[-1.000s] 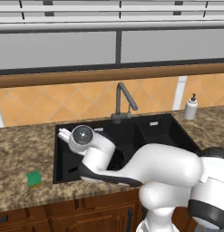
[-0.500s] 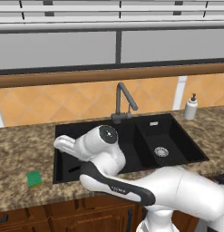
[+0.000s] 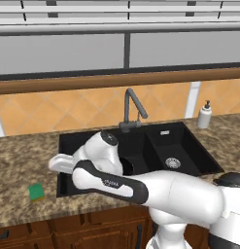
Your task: Pick the pan and sponge and place them into the sink. Then turn on the water.
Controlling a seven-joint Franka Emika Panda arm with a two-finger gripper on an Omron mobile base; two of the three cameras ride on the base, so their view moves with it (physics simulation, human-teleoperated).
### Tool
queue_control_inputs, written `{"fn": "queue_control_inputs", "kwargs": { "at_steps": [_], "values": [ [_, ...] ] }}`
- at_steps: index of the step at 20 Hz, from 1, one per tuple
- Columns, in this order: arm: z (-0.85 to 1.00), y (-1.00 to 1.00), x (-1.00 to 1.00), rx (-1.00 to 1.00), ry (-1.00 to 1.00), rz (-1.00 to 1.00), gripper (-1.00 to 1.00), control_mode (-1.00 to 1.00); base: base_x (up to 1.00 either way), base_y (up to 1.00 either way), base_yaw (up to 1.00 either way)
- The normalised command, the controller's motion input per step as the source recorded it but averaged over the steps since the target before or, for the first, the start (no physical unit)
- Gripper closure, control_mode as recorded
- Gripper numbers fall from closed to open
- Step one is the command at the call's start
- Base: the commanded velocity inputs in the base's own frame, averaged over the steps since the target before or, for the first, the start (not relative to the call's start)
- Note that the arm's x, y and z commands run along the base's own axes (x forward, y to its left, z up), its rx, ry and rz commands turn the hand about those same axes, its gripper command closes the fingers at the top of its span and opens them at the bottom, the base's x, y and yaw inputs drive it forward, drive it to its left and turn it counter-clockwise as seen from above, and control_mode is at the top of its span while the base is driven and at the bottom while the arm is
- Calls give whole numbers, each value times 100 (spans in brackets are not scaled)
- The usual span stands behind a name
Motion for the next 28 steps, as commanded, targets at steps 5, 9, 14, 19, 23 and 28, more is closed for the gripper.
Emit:
{"fn": "queue_control_inputs", "kwargs": {
  "at_steps": [5,9,14,19,23,28],
  "values": [
    [0,67,0,-30,17,9,-100,-100,0,0,0],
    [-11,62,0,-28,7,5,-100,-100,0,0,0],
    [-29,50,0,-26,4,4,-100,-100,0,0,0],
    [-39,13,18,-15,7,0,-100,-100,0,0,0],
    [-36,1,34,-9,10,0,-100,-100,0,0,0],
    [-32,18,24,-12,5,0,-100,-100,0,0,0]
  ]
}}
